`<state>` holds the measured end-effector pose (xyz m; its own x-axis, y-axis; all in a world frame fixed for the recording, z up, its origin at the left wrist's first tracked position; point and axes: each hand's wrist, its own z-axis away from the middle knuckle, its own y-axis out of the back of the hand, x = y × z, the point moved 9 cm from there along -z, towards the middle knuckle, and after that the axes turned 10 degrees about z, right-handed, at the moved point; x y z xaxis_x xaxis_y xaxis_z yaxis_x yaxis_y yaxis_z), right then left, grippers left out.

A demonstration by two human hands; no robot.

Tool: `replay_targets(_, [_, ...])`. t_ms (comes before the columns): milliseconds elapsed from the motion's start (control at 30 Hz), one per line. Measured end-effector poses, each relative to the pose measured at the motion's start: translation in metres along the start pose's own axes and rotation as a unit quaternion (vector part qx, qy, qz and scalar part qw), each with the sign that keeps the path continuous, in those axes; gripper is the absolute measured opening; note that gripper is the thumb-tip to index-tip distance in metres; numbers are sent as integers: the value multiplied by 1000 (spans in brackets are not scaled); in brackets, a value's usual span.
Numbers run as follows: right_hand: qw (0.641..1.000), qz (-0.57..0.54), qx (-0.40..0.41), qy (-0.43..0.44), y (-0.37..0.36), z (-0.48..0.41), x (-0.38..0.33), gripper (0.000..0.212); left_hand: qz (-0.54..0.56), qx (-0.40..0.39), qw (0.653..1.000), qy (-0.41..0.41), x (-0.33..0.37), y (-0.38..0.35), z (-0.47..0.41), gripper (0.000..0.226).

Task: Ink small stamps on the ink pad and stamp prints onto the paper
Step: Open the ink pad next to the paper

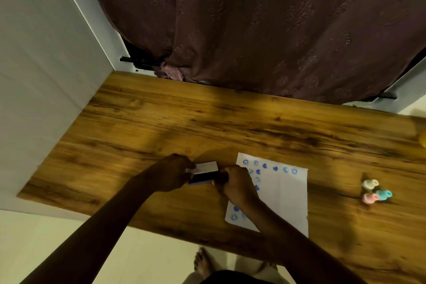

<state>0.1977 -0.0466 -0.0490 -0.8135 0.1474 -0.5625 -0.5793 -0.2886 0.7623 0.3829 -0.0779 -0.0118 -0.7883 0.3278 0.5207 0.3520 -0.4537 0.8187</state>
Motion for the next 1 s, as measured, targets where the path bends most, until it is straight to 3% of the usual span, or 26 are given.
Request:
replay_targets(267, [1000,3,4,0,0,0,1,23,64,-25,998,5,-2,15,-10,30])
replay_targets(667, [1000,-6,-13,-1,-4,3,3,28,144,-17,989,39,-13,23,-33,38])
replay_targets(1000, [1000,10,-17,-5,-5,3,2,30,97,11,994,55,-33,17,-47,39])
